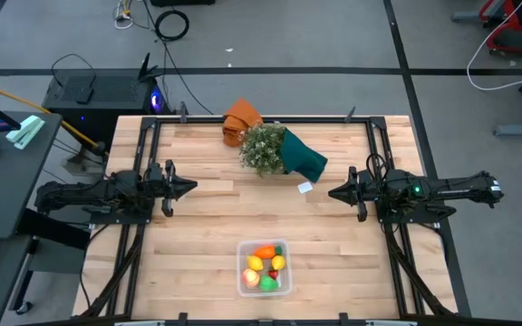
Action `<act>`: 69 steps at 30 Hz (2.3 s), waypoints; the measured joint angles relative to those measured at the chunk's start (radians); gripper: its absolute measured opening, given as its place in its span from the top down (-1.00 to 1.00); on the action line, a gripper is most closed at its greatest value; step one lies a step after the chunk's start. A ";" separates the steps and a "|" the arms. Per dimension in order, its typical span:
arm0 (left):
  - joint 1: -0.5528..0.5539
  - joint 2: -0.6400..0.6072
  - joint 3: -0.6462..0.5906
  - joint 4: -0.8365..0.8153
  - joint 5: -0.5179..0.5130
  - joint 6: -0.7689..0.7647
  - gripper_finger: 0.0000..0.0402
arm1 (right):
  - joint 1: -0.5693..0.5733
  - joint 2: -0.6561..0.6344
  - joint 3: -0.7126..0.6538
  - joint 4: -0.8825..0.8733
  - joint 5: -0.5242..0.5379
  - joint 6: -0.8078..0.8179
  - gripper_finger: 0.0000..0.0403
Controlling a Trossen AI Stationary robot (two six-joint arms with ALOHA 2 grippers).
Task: Pick and placing Produce into tupperware
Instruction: Return to Home Position
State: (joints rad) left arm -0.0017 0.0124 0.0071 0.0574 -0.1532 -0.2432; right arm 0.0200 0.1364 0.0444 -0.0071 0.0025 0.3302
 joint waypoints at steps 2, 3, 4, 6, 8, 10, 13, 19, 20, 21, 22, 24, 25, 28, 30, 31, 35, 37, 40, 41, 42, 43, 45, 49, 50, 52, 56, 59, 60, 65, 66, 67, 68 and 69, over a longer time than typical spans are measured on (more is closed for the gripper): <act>0.000 0.000 0.000 0.000 0.000 0.001 0.83 | 0.000 0.000 0.000 0.000 0.000 0.000 1.00; 0.000 0.000 0.000 0.000 0.000 0.000 0.82 | 0.000 0.000 0.000 0.000 0.000 0.000 1.00; 0.000 0.000 0.000 0.000 0.000 0.000 0.82 | 0.000 0.000 0.000 0.000 0.000 0.000 1.00; 0.000 0.000 0.000 0.000 0.000 0.001 0.81 | 0.000 0.000 0.000 0.000 0.000 0.000 1.00; 0.000 0.000 0.000 0.000 0.000 0.000 0.81 | 0.000 0.000 0.000 0.000 0.000 0.000 1.00; 0.000 0.000 0.000 0.000 0.000 0.001 0.81 | 0.000 0.000 0.000 0.000 0.000 0.000 1.00; 0.000 0.000 0.000 0.000 0.000 0.000 0.84 | 0.000 0.000 0.000 0.000 0.000 0.000 1.00; 0.000 0.000 0.000 0.000 0.000 0.001 0.88 | 0.000 0.000 0.000 0.000 0.000 0.000 1.00; 0.000 0.000 0.000 0.000 0.000 0.001 0.88 | 0.000 0.000 0.000 0.000 0.000 0.000 1.00; 0.000 0.000 0.000 0.000 0.000 0.000 0.89 | 0.000 0.000 0.000 0.000 0.000 0.000 1.00; 0.000 0.000 0.000 0.000 0.000 0.000 0.88 | 0.000 0.000 0.000 0.000 0.000 0.000 1.00; 0.000 0.000 0.000 0.000 0.000 0.001 0.87 | 0.000 0.000 0.000 0.000 0.000 0.000 1.00; 0.000 0.000 0.000 0.000 0.000 0.000 0.86 | 0.000 0.000 0.000 0.000 0.000 0.000 1.00; 0.000 0.000 0.000 0.000 0.000 0.001 0.84 | 0.000 0.000 0.000 0.000 0.000 0.000 1.00; 0.000 0.000 0.000 0.000 0.000 0.000 0.82 | 0.000 0.000 0.000 0.000 0.000 0.000 1.00; 0.000 0.000 0.000 0.000 0.000 0.000 0.82 | 0.000 0.000 0.000 0.000 0.000 0.000 1.00; 0.000 0.000 0.000 0.000 0.000 0.000 0.84 | 0.000 0.000 0.000 0.000 0.000 0.000 1.00; 0.000 0.000 0.000 0.000 0.000 0.001 0.86 | 0.000 0.000 0.000 0.000 0.000 0.000 1.00; 0.000 0.000 0.000 0.000 0.000 0.001 0.88 | 0.000 0.000 0.000 0.000 0.000 0.000 1.00; 0.000 0.000 0.000 0.000 0.000 0.001 0.88 | 0.000 0.000 0.000 0.000 0.000 0.000 1.00; 0.000 0.000 0.000 0.000 0.000 0.001 0.88 | 0.000 0.000 0.000 0.000 0.000 0.000 1.00; 0.000 0.000 0.000 0.000 0.000 0.000 0.88 | 0.000 0.000 0.000 0.000 0.000 0.000 1.00; 0.000 0.000 0.000 0.000 0.000 0.001 0.86 | 0.000 0.000 0.000 0.000 0.000 0.000 1.00; 0.000 0.000 0.000 0.000 0.000 0.001 0.83 | 0.000 0.000 0.000 0.000 0.000 0.000 1.00; 0.000 0.000 0.000 0.000 0.000 0.001 0.82 | 0.000 0.000 0.000 0.000 0.000 0.000 1.00; 0.000 0.000 0.000 0.000 0.000 0.000 0.81 | 0.000 0.000 0.000 0.000 0.000 0.000 1.00; 0.000 0.000 0.000 0.000 0.000 0.000 0.81 | 0.000 0.000 0.000 0.000 0.000 0.000 1.00; 0.000 0.000 0.000 0.000 0.000 0.001 0.83 | 0.000 0.000 0.000 0.000 0.000 0.000 1.00; 0.000 0.000 0.000 0.000 0.000 0.000 0.84 | 0.000 0.000 0.000 0.000 0.000 0.000 1.00; 0.000 0.000 0.000 0.000 0.000 0.000 0.87 | 0.000 0.000 0.000 0.000 0.000 0.000 1.00; 0.000 0.000 0.000 0.000 0.000 0.000 0.87 | 0.000 0.000 0.000 0.000 0.000 0.000 1.00; 0.000 0.000 0.000 0.000 0.000 0.001 0.88 | 0.000 0.000 0.000 0.000 0.000 0.000 1.00; 0.000 0.000 0.000 0.000 0.000 0.001 0.87 | 0.000 0.000 0.000 0.000 0.000 0.000 1.00; 0.000 0.000 0.000 0.000 0.000 0.000 0.87 | 0.000 0.000 0.000 0.000 0.000 0.000 1.00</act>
State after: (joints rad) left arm -0.0018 0.0124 0.0071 0.0574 -0.1532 -0.2431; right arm 0.0200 0.1368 0.0444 -0.0071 0.0025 0.3302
